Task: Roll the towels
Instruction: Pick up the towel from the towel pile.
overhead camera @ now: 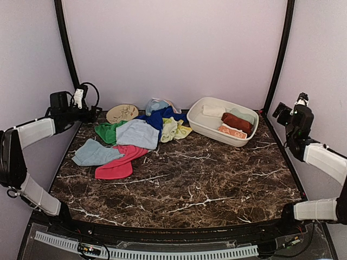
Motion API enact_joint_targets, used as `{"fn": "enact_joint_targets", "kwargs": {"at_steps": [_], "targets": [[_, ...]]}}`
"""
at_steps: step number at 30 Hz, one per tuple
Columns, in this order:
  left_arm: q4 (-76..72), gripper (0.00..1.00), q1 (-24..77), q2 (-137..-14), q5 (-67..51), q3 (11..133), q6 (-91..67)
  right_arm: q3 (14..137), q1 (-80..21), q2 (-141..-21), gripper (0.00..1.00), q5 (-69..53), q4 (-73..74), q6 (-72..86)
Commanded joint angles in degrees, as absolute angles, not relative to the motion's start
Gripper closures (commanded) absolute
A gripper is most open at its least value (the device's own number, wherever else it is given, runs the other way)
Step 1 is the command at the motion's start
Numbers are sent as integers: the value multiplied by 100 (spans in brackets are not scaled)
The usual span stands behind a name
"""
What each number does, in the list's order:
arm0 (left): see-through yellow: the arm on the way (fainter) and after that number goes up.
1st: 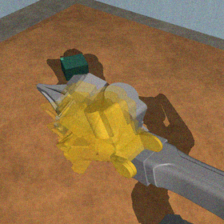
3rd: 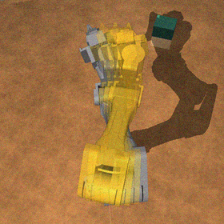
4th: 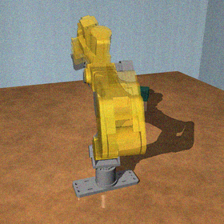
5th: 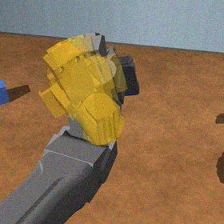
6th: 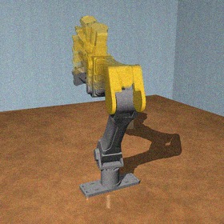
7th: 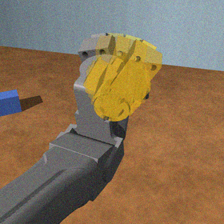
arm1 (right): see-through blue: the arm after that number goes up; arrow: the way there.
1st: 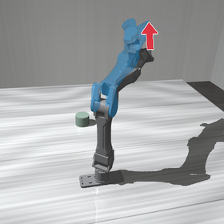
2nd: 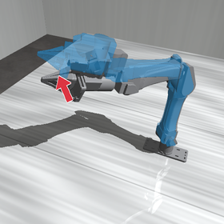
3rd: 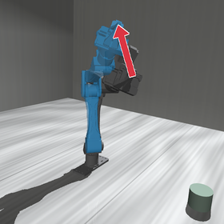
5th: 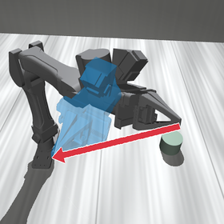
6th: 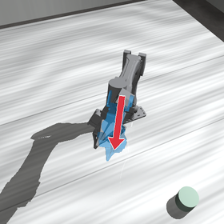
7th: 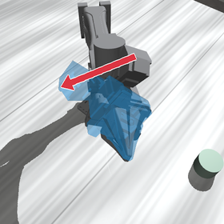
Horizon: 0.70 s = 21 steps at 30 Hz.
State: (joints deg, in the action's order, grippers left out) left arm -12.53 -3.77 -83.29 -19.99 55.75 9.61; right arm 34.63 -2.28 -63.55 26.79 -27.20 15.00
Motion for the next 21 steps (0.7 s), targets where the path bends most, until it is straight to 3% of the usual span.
{"fn": "enact_joint_targets", "kwargs": {"at_steps": [1,4,8,15,17,21], "targets": [[1492,1,-284,-8468,-3295,6093,1341,3722,-186,-5742,0,1196,-964,2324],[1759,1,114,-8698,-3082,6334,1465,3683,-547,-5537,0,390,-1085,2233],[2204,5,442,-9229,-3169,6847,1263,4329,-1872,-5702,0,1237,33,1840],[2238,17,715,-9873,-3284,7044,1119,4554,-3728,-5928,9,2455,363,2064],[2233,25,753,-10040,-3302,7183,1107,4645,-4062,-6158,13,2664,479,2152],[2354,51,757,-10280,-3388,7472,1110,4829,-4574,-6639,21,2768,557,2267]]}}
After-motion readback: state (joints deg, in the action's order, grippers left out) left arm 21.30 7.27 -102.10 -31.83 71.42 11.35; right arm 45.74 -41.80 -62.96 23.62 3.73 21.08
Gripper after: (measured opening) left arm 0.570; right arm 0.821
